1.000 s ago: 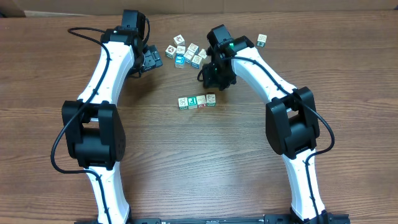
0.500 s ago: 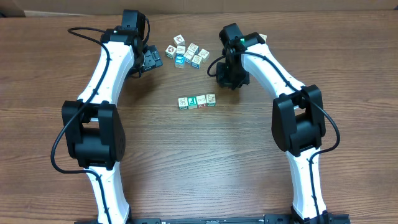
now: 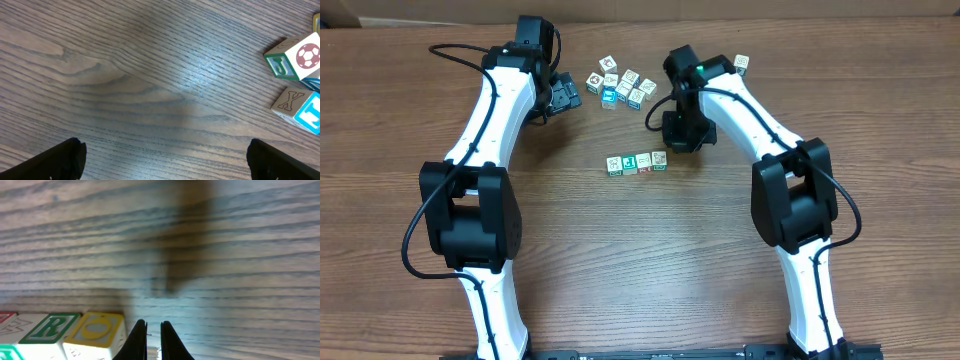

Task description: Form a horizontal line

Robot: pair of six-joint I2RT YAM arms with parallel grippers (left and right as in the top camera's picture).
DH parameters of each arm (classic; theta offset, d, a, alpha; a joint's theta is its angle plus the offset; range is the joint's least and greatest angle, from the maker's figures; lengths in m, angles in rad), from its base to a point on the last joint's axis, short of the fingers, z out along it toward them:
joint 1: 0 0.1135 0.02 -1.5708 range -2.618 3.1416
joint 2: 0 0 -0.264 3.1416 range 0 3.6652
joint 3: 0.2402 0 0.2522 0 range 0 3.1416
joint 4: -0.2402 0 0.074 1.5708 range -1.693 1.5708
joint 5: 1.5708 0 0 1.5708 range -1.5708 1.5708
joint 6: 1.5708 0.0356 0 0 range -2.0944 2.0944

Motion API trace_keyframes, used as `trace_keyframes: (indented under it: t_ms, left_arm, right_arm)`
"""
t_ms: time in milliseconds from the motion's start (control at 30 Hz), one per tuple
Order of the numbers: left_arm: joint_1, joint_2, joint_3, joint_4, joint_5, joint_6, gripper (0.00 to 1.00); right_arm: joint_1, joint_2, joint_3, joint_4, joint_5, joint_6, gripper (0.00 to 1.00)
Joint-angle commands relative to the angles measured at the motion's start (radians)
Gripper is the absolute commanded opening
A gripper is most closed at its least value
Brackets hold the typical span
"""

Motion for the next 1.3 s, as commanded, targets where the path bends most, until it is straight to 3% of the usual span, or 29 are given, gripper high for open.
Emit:
trace_keyframes:
  t_ms: [0, 1267]
  left_arm:
    - [0.000, 0.014, 0.019, -0.002, -0.010, 0.015, 1.00]
    - [0.000, 0.014, 0.019, -0.002, -0.010, 0.015, 1.00]
  right_arm:
    - [0.012, -0.020, -0.003, -0.002, 0.006, 0.003, 0.07]
    - [0.015, -0.020, -0.003, -0.039, -0.040, -0.008, 0.08]
